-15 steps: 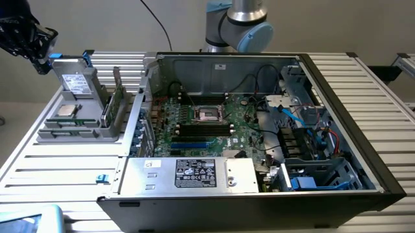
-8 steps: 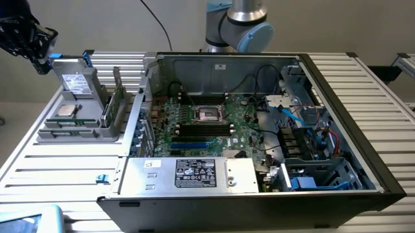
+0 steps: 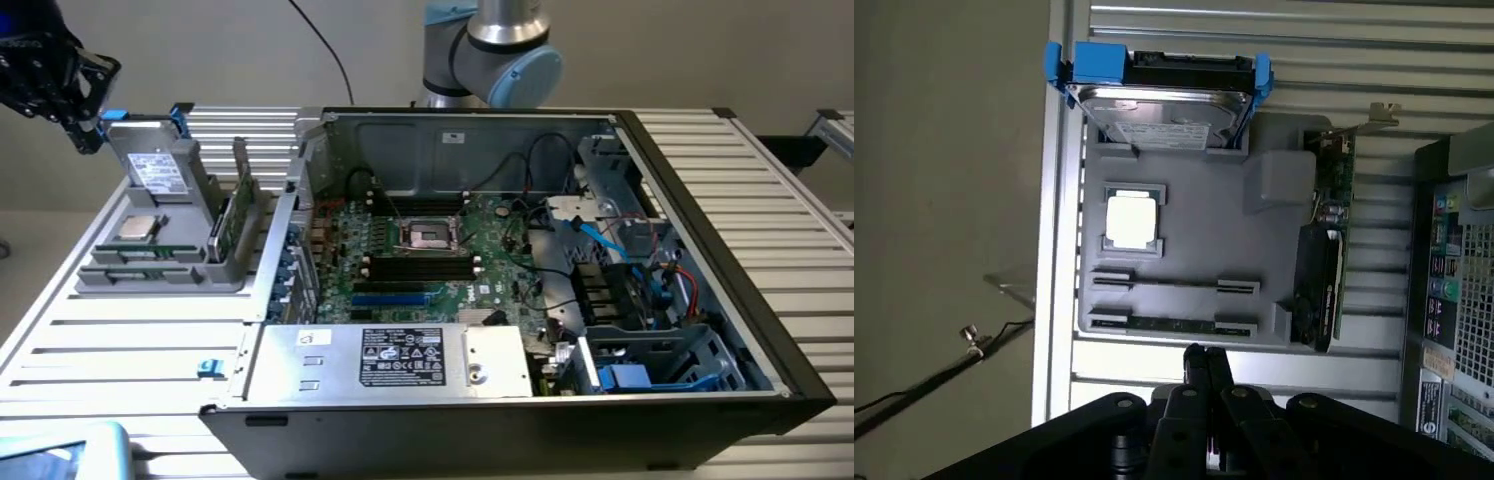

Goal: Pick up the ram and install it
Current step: 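Pick up the ram and move it above insertion slot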

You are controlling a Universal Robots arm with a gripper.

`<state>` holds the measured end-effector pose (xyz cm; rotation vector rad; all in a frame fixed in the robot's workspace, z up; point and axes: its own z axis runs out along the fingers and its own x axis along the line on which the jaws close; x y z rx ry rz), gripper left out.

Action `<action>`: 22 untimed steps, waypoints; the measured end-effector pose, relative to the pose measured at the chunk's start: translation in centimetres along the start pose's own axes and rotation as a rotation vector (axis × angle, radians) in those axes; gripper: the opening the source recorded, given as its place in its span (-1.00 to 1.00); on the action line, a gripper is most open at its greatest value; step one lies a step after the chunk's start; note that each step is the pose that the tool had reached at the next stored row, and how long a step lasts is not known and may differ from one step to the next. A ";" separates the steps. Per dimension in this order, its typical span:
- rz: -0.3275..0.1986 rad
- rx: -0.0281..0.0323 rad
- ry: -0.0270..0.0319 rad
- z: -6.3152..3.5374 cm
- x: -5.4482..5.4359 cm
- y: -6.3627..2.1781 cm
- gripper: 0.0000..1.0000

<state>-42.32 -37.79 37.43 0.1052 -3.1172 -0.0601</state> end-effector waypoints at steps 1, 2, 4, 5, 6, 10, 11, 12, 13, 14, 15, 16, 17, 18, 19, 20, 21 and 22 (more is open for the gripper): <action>-0.019 0.0004 0.0008 0.00 0.0 0.00 -0.78; -0.037 0.0008 0.0015 0.00 0.0 0.00 -0.78; -0.074 0.0016 0.0029 0.00 0.0 0.00 -0.78; -0.092 0.0020 0.0036 0.00 0.0 0.00 -0.78; -0.110 0.0023 0.0043 0.01 0.0 0.00 -0.78; -0.183 0.0039 0.0072 0.01 0.0 0.00 -0.78; -0.201 0.0042 0.0079 0.02 0.0 0.00 -0.78; -0.219 0.0046 0.0086 0.02 0.0 0.00 -0.78; -0.237 0.0050 0.0093 0.03 0.0 0.00 -0.78; -0.255 0.0054 0.0101 0.03 0.0 0.00 -0.78; -0.274 0.0057 0.0108 0.04 0.0 0.00 -0.78; -0.292 0.0061 0.0114 0.04 0.0 0.00 -0.78; -0.310 0.0065 0.0121 0.05 0.0 0.00 -0.78; -0.328 0.0069 0.0128 0.05 0.0 0.00 -0.78; -0.346 0.0072 0.0136 0.06 0.0 0.00 -0.78; -0.364 0.0076 0.0143 0.06 0.0 0.00 -0.78; -0.382 0.0080 0.0150 0.06 0.0 0.00 -0.78; -0.401 0.0084 0.0158 0.06 0.0 0.00 -0.78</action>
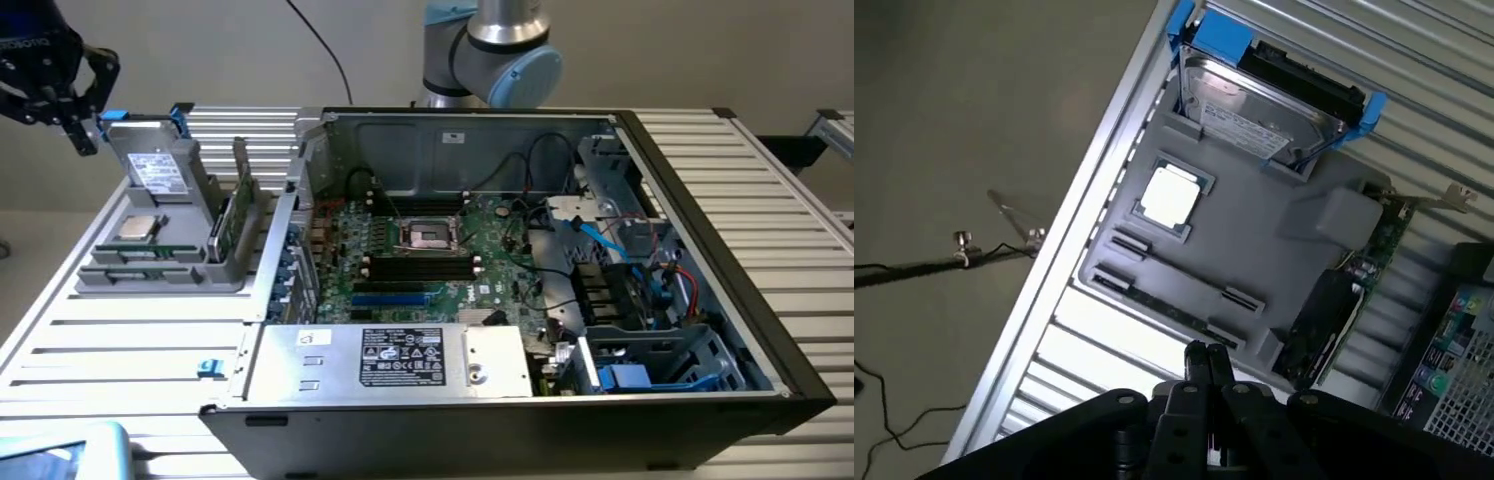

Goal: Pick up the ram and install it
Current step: 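Pick up the ram and move it above insertion slot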

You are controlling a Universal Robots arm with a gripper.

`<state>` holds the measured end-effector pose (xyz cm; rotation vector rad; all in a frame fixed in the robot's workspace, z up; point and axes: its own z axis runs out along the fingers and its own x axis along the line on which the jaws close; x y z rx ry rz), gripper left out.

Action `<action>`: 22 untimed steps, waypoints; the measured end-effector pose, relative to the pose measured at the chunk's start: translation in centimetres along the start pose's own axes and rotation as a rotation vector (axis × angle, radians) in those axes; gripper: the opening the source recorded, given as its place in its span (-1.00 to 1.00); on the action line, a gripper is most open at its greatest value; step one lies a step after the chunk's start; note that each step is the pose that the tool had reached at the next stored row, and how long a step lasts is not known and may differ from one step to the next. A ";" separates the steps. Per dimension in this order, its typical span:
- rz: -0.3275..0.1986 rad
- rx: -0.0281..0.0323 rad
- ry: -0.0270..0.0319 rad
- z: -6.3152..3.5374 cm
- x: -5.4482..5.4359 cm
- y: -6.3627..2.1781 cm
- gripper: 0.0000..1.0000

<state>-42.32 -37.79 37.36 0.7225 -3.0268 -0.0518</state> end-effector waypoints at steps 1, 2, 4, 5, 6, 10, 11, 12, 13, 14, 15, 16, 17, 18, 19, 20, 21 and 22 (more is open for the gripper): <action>-0.018 0.0004 0.0007 0.00 0.0 0.00 -0.78; -0.036 0.0007 0.0014 0.01 0.0 0.00 -0.78; -0.072 0.0015 0.0028 0.01 0.0 0.00 -0.78; -0.091 0.0019 0.0036 0.01 0.0 0.00 -0.78; -0.109 0.0023 0.0043 0.02 0.0 0.00 -0.78; -0.181 0.0038 0.0071 0.02 0.0 0.00 -0.78; -0.200 0.0042 0.0079 0.02 0.0 0.00 -0.78; -0.218 0.0045 0.0085 0.02 0.0 0.00 -0.78; -0.236 0.0049 0.0093 0.02 0.0 0.00 -0.78; -0.254 0.0053 0.0100 0.03 0.0 0.00 -0.78; -0.272 0.0056 0.0107 0.03 0.0 0.00 -0.78; -0.290 0.0060 0.0114 0.03 0.0 0.00 -0.78; -0.309 0.0064 0.0121 0.03 0.0 0.00 -0.78; -0.327 0.0068 0.0128 0.03 0.0 0.00 -0.78; -0.345 0.0073 0.0135 0.03 0.0 0.00 -0.78; -0.363 0.0077 0.0142 0.03 0.0 0.00 -0.78; -0.381 0.0081 0.0147 0.03 0.0 0.00 -0.78; -0.400 0.0086 0.0154 0.03 0.0 0.00 -0.78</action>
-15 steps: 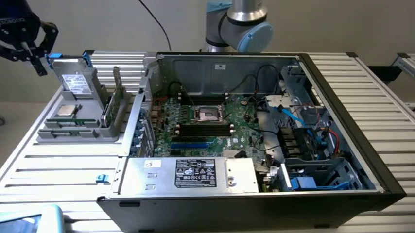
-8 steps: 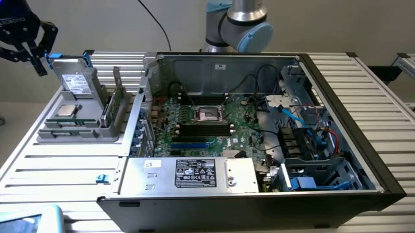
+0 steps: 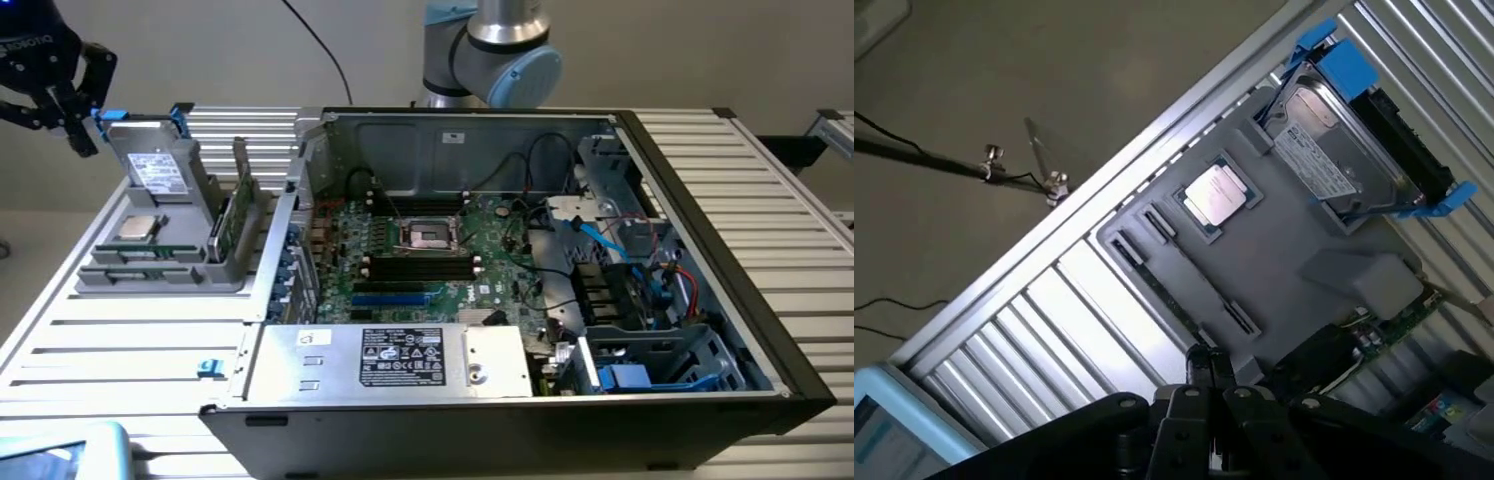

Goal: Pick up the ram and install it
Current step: 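Pick up the ram and move it above insertion slot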

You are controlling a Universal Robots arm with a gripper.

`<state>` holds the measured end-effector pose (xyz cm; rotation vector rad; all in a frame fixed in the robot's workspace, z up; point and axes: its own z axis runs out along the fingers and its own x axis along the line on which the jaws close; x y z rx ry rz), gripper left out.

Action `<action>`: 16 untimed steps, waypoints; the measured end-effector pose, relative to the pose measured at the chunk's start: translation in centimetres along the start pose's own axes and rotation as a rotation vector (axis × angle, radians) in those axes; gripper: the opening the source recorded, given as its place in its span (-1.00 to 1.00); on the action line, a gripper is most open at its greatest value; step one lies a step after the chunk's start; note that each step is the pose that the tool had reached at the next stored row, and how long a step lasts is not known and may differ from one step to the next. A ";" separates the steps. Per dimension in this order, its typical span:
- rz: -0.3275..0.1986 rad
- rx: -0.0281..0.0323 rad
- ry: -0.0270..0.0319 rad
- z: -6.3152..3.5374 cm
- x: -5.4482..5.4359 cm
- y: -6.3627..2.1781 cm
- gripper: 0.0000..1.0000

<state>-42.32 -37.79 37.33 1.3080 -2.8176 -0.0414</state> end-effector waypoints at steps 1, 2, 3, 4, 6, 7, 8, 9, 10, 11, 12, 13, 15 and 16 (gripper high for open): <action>-0.018 0.0005 0.0006 0.00 0.0 0.00 -0.78; -0.036 0.0010 0.0012 0.00 0.0 0.00 -0.78; -0.053 0.0015 0.0017 0.00 0.0 0.00 -0.78; -0.071 0.0020 0.0023 0.00 0.0 0.00 -0.78; -0.109 0.0030 0.0036 0.00 0.0 0.00 -0.78; -0.127 0.0035 0.0042 0.00 0.0 0.00 -0.78; -0.145 0.0039 0.0048 0.00 0.0 0.00 -0.78; -0.163 0.0044 0.0055 0.00 0.0 0.00 -0.78; -0.181 0.0047 0.0061 0.00 0.0 0.00 -0.78; -0.198 0.0051 0.0068 0.01 0.0 0.00 -0.78; -0.218 0.0055 0.0075 0.01 0.0 0.00 -0.78; -0.236 0.0059 0.0082 0.01 0.0 0.00 -0.78; -0.272 0.0067 0.0096 0.00 0.0 0.00 -0.78; -0.290 0.0070 0.0102 0.00 0.0 0.00 -0.78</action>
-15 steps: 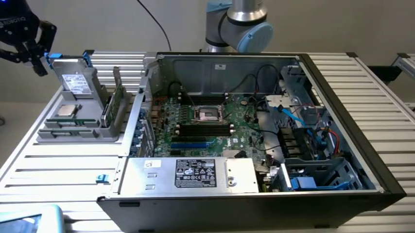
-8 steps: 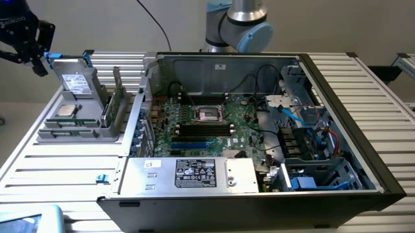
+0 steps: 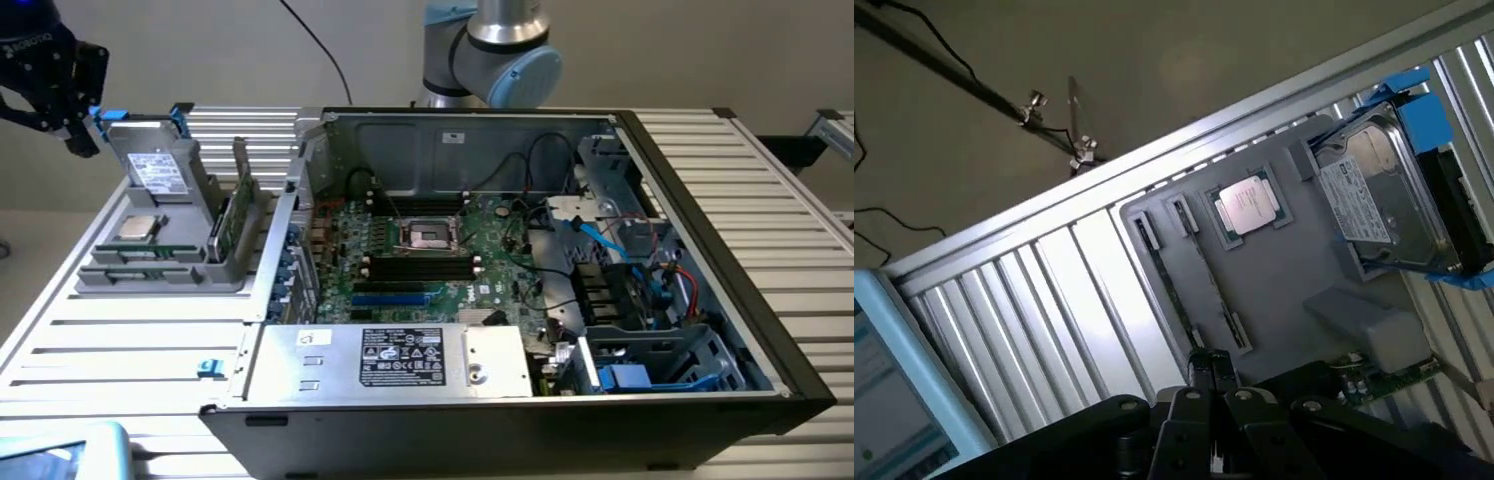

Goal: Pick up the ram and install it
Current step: 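Pick up the ram and move it above insertion slot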

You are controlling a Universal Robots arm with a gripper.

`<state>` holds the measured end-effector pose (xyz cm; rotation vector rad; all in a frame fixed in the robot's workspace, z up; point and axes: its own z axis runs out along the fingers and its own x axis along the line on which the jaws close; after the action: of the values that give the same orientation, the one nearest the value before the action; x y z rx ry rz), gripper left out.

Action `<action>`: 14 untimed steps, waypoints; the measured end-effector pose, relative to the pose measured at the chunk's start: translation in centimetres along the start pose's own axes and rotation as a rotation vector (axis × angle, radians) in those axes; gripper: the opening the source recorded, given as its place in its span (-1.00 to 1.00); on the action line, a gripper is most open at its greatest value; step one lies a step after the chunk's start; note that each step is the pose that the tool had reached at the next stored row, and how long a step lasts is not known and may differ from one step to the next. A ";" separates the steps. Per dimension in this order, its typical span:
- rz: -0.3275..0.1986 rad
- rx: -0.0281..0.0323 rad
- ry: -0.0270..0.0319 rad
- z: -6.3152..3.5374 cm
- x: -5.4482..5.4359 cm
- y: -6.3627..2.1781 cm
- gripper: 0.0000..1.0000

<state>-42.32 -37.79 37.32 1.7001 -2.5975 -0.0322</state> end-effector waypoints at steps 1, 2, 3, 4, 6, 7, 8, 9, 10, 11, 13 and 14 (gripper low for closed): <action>-0.018 0.0004 0.0007 0.00 0.0 0.00 -0.78; -0.036 0.0007 0.0013 0.00 0.0 0.00 -0.78; -0.056 0.0012 0.0021 0.00 0.0 0.00 -0.78; -0.073 0.0015 0.0027 0.00 0.0 0.00 -0.78; -0.109 0.0024 0.0042 0.00 0.0 0.00 -0.78; -0.128 0.0029 0.0050 0.01 0.0 0.00 -0.78; -0.146 0.0034 0.0059 0.01 0.0 0.00 -0.78; -0.164 0.0038 0.0067 0.01 0.0 0.00 -0.78; -0.176 0.0040 0.0072 0.01 0.0 0.00 -0.78; -0.182 0.0040 0.0075 0.00 0.0 0.00 -0.78; -0.182 0.0039 0.0076 0.01 0.0 0.00 -0.78; -0.182 0.0037 0.0077 0.01 0.0 0.00 -0.78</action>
<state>-42.32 -37.79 37.32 1.9283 -2.4300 -0.0260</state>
